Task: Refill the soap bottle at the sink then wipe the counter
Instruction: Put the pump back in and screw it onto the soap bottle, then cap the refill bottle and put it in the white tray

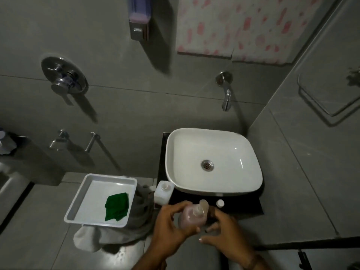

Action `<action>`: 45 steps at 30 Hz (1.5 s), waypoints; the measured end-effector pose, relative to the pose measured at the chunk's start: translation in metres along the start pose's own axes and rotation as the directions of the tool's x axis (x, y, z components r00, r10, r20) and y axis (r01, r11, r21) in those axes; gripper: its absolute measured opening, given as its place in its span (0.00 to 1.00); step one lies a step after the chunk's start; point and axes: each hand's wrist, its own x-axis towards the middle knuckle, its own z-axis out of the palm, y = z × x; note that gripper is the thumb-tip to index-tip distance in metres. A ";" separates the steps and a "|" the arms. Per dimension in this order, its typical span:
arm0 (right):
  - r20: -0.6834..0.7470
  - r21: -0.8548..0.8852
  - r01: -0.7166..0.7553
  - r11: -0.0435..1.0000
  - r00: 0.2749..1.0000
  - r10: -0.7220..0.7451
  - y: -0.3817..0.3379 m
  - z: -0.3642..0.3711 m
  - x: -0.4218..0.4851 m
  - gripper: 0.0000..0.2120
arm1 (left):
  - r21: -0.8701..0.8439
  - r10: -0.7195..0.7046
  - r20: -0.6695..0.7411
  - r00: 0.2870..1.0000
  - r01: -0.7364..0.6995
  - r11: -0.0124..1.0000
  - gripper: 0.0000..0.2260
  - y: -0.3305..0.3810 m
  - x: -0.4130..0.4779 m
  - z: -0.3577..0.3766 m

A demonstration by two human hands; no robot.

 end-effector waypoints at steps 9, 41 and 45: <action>-0.167 0.320 -0.147 0.936 0.964 0.208 0.102 0.045 0.043 0.26 | 0.004 -0.205 -0.053 0.977 0.206 0.979 0.28 -0.076 0.012 0.074; -0.557 0.088 -0.317 0.944 0.770 0.311 0.148 0.029 0.091 0.15 | -0.310 -0.556 -0.391 0.733 0.464 0.830 0.25 -0.107 0.011 0.104; -0.537 -0.004 -0.407 0.913 0.771 0.342 0.152 0.012 0.094 0.21 | -0.194 -0.492 -0.584 0.646 0.478 0.857 0.21 -0.095 -0.013 0.075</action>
